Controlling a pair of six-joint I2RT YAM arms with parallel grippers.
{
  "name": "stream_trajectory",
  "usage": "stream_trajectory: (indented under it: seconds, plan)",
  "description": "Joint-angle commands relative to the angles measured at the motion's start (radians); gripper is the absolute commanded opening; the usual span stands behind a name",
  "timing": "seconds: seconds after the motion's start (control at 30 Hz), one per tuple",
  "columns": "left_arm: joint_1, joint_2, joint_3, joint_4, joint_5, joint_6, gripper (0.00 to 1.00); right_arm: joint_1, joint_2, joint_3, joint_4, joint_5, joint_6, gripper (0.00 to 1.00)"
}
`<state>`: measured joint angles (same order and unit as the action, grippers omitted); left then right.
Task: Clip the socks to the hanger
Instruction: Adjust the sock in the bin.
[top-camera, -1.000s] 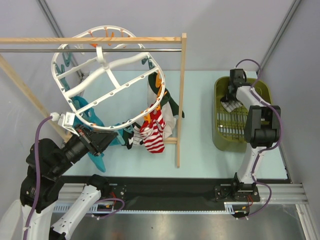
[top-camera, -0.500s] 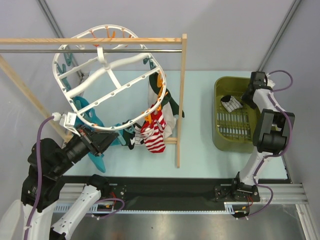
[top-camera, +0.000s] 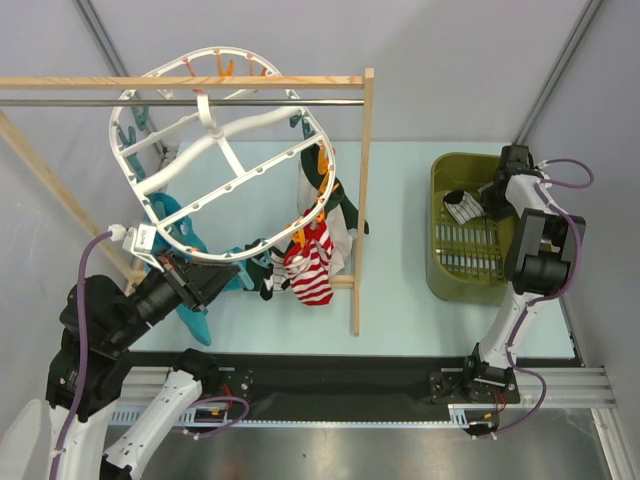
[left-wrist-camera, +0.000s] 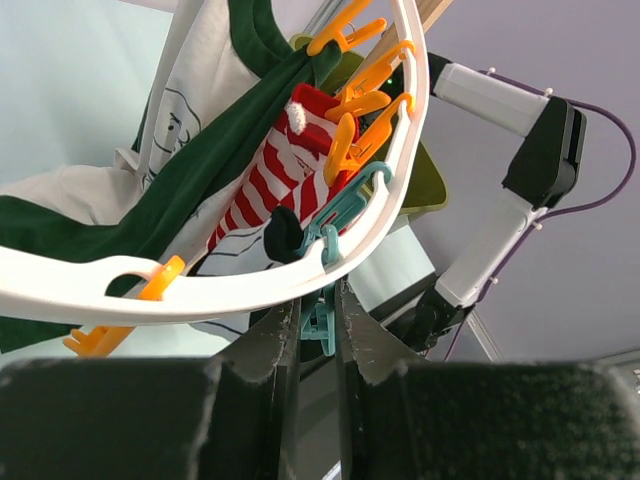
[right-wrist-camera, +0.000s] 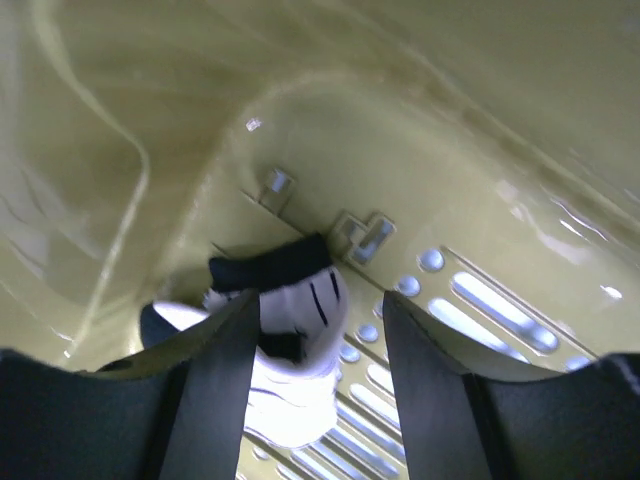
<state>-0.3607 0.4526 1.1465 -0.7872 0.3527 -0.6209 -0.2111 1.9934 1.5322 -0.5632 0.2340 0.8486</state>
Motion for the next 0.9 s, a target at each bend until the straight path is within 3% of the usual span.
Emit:
stream_trajectory:
  seconds: [0.0,0.17,0.37,0.63,0.87]
  plan:
    - [-0.004,0.009,-0.007,0.035,0.043,-0.02,0.0,0.006,0.015,-0.006,-0.029,-0.05,0.087,0.57]
    - [-0.004,0.005,-0.008,0.037,0.043,-0.028,0.0,0.01,0.044,-0.001,-0.04,-0.067,0.118,0.51]
    - [-0.004,0.003,-0.01,0.037,0.038,-0.031,0.0,0.044,0.042,0.002,-0.099,0.005,0.175,0.5]
    - [-0.004,0.0,-0.01,0.034,0.038,-0.028,0.0,0.114,0.009,0.06,-0.15,0.244,0.061,0.56]
    - [-0.004,-0.008,-0.021,0.042,0.046,-0.028,0.0,0.157,-0.038,0.063,-0.119,0.323,-0.043,0.6]
